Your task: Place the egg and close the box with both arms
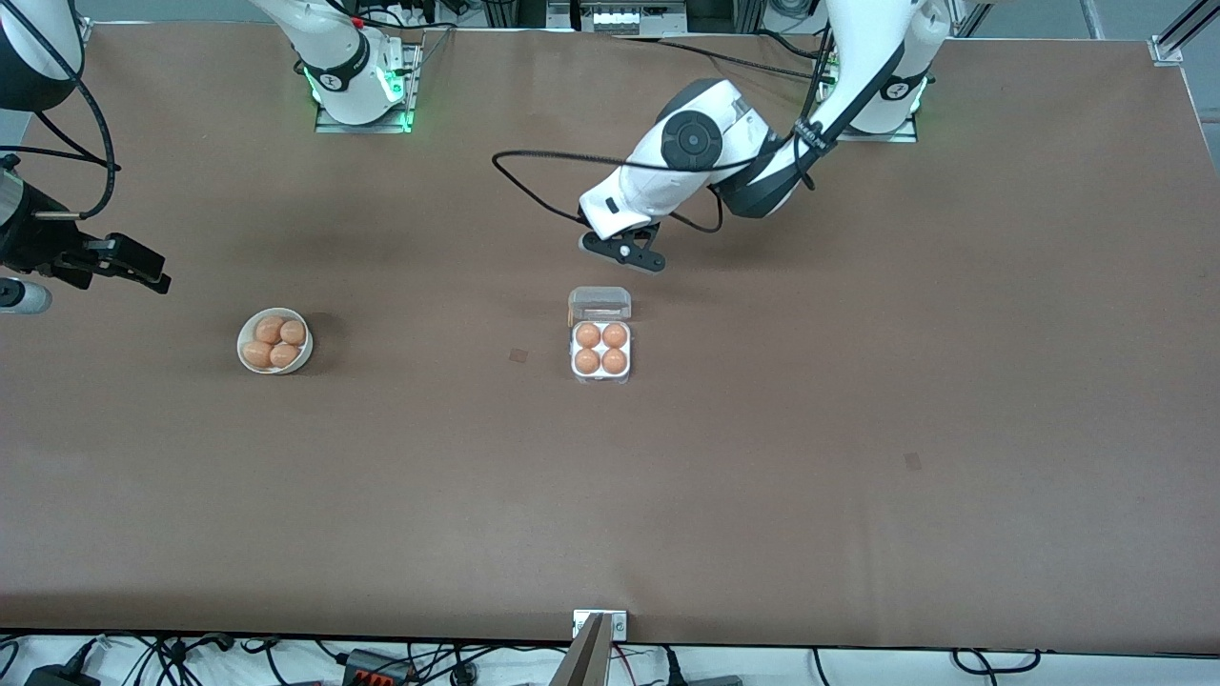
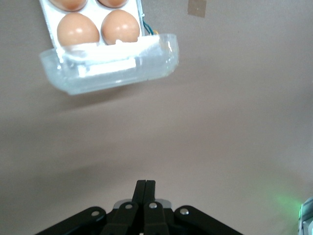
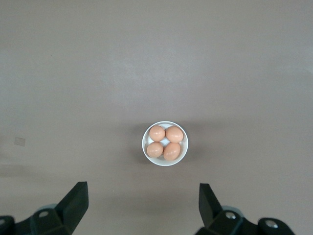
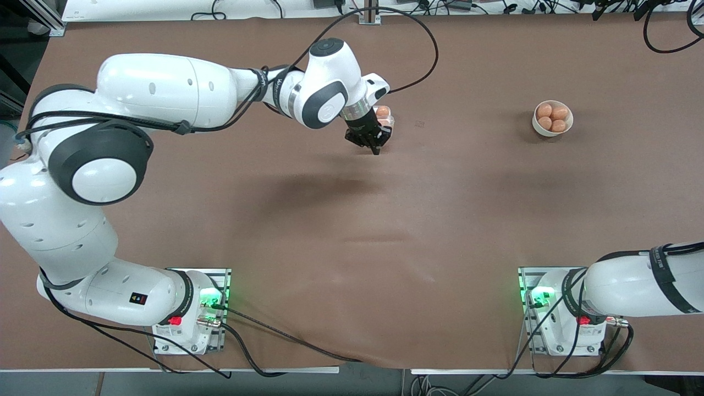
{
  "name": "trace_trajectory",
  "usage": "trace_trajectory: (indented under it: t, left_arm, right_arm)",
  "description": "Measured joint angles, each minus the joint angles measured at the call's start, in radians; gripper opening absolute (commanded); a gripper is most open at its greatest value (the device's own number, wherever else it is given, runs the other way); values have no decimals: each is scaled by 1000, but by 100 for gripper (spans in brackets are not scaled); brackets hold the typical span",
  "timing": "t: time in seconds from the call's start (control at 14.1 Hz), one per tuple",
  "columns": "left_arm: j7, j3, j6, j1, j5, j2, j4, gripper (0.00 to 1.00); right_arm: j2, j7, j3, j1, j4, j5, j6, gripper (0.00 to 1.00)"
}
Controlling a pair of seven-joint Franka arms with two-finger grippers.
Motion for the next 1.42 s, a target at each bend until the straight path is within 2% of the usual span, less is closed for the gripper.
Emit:
trace_trajectory:
  t: [0.28, 0.57, 0.78, 1.14, 1.42]
  left_arm:
    - [0, 27, 142, -27, 38, 83, 0, 1]
    - [0, 111, 182, -102, 55, 100, 4, 1]
    - [1, 142, 204, -125, 56, 100, 18, 1]
    - [2, 221, 207, -121, 194, 134, 147, 1]
    - [2, 228, 207, -122, 213, 166, 187, 1]
  right_arm:
    - [0, 0, 14, -13, 0, 0, 0, 100]
    - [0, 0, 37, -41, 1, 0, 0, 100]
    - [0, 0, 79, -82, 1, 0, 0, 100]
    - [-3, 0, 97, -90, 6, 0, -4, 100]
    - [-7, 0, 97, -94, 7, 0, -11, 100]
